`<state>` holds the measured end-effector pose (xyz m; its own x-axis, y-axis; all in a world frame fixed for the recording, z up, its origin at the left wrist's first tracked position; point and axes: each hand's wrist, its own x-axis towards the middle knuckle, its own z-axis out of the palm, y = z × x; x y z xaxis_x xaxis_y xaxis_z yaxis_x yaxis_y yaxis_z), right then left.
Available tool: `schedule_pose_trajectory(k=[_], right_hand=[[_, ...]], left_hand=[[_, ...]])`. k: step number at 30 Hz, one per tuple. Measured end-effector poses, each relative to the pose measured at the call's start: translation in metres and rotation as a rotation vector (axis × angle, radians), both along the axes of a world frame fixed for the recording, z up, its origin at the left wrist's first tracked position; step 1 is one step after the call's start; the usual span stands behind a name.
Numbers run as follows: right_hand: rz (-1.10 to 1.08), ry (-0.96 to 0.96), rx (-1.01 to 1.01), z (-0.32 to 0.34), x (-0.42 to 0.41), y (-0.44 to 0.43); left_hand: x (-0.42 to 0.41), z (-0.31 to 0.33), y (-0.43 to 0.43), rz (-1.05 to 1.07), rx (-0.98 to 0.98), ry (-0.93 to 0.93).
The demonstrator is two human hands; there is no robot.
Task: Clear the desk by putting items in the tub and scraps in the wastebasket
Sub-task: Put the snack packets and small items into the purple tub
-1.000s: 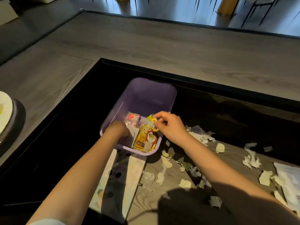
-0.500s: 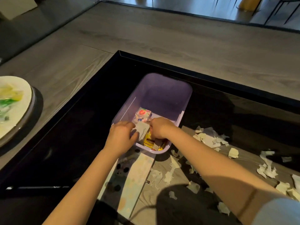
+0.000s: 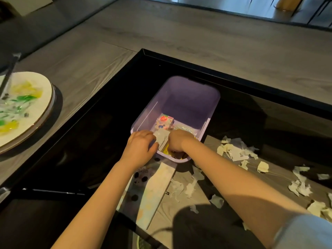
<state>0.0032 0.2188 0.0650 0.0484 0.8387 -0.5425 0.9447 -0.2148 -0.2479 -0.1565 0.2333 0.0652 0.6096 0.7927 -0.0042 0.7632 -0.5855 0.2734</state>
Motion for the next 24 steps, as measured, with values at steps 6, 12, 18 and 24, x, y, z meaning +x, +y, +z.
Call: schedule_pose_trajectory(k=[6,12,18,24], right_hand=[[-0.083,0.174,0.223,0.022,0.022,-0.014],[-0.336,0.406,0.559,0.046,0.054,-0.077],[-0.578,0.362,0.607,0.036,0.105,-0.152],[-0.700,0.268,0.559,0.017,0.143,-0.223]], left_hand=[[0.005,0.010,-0.004,0.027,-0.031,0.032],[0.038,0.029,-0.017,0.019,-0.001,0.031],[0.092,0.041,-0.049,-0.151,0.024,-0.045],[0.137,0.040,-0.105,-0.261,0.004,-0.066]])
